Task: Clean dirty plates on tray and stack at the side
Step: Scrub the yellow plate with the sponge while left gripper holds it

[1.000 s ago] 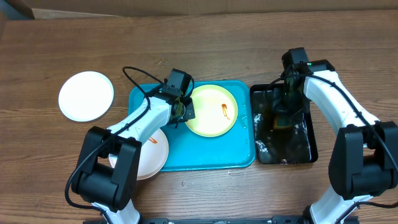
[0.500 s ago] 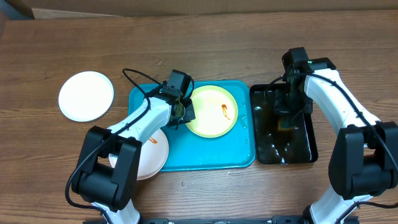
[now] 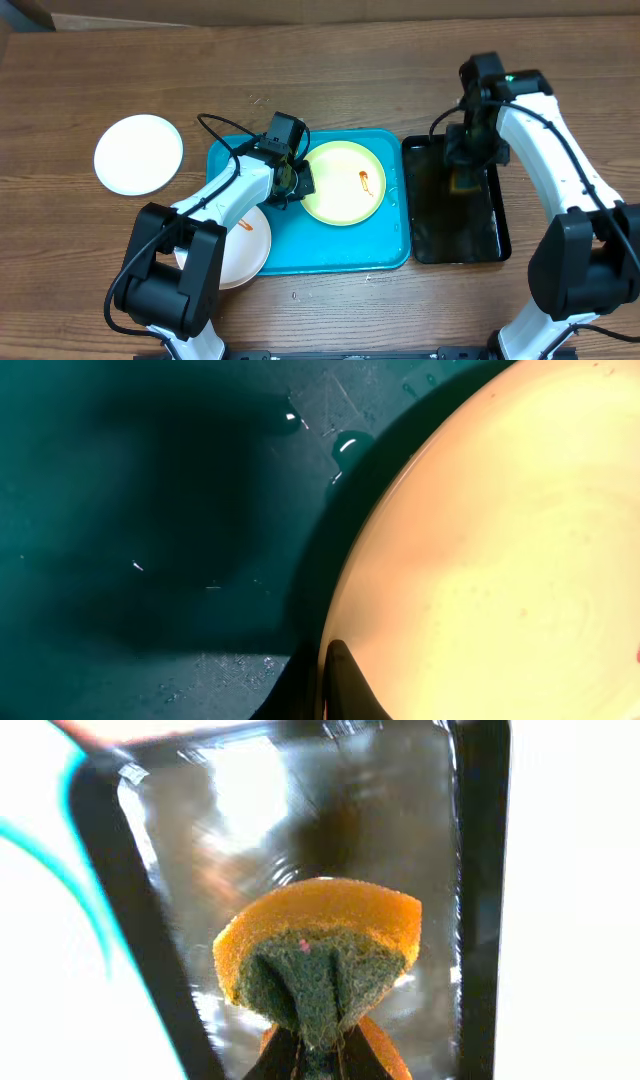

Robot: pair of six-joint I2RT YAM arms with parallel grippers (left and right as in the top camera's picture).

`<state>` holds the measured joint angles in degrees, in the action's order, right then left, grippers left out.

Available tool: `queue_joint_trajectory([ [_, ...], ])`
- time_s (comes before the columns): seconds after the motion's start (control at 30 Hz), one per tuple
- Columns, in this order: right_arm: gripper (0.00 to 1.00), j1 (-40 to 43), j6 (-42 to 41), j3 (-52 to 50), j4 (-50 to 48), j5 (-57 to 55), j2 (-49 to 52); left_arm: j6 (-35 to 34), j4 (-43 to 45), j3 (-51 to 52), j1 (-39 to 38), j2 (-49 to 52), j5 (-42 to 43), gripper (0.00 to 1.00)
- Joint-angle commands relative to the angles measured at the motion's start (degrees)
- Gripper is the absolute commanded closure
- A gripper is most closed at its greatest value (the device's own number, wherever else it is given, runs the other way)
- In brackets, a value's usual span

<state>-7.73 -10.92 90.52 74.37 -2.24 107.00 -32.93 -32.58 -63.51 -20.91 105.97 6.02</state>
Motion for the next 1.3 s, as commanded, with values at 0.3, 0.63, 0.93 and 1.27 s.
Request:
queue_joint_trajectory([
  [0.3, 0.96, -16.55, 0.24, 5.55, -7.69, 7.98, -0.35, -0.13, -0.13, 0.15, -0.46, -0.22, 1.09, 0.95],
  [0.63, 0.96, -28.65, -1.79, 1.09, -15.41, -12.41, 0.39, -0.09, -0.57, 0.15, -0.5, -0.22, 1.07, 0.95],
  [0.93, 0.96, -28.52, -2.8, -0.98, -17.57, -12.61, 7.56, -0.07, -0.63, 0.15, -0.5, -0.22, 1.07, 0.95],
  [1.27, 0.96, -28.11, -7.91, -1.01, -18.21, -18.64, 14.05, -0.04, -0.83, 0.15, -0.5, -0.22, 1.07, 0.95],
])
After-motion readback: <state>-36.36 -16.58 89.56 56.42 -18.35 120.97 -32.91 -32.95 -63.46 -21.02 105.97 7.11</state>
